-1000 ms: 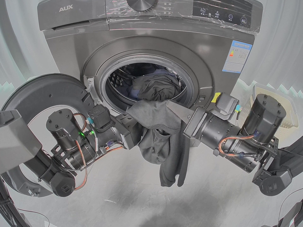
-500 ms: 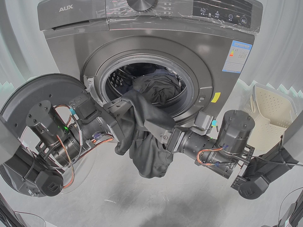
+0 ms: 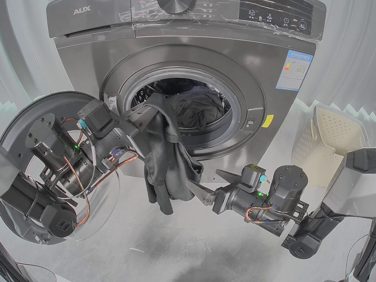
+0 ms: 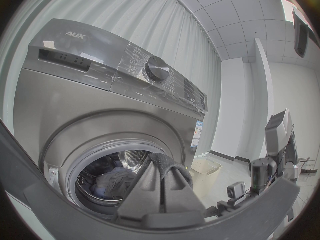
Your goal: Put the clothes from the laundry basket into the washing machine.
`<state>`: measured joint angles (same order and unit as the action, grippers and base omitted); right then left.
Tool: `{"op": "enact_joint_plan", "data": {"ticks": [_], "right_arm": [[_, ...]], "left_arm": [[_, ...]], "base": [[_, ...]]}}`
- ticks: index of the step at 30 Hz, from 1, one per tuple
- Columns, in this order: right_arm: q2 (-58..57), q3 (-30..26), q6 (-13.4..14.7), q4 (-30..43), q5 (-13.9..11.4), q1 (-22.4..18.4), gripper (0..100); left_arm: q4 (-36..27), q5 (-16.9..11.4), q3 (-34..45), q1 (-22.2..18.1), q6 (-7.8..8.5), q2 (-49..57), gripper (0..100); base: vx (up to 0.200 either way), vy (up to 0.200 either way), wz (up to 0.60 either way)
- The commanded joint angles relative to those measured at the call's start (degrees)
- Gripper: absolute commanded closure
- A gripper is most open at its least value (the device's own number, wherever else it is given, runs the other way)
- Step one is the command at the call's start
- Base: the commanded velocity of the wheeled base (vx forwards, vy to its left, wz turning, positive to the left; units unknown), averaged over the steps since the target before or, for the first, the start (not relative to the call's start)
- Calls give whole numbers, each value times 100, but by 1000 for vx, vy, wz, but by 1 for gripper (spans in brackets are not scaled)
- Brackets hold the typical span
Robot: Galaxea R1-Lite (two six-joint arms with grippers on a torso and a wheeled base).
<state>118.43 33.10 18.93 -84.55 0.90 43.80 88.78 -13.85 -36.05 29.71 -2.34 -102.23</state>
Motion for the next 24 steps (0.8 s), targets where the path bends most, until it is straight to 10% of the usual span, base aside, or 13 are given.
{"op": "enact_joint_plan", "data": {"ticks": [1, 24], "right_arm": [[444, -163, -118, -140, -117, -153, 0], [1604, 856, -566, -228, -354, -917, 0]], "left_arm": [[-1, 14, -60, 0, -21, 63, 100], [-1, -39, -16, 17, -21, 203, 100]], "base": [[0, 0, 0], [0, 0, 0]]}}
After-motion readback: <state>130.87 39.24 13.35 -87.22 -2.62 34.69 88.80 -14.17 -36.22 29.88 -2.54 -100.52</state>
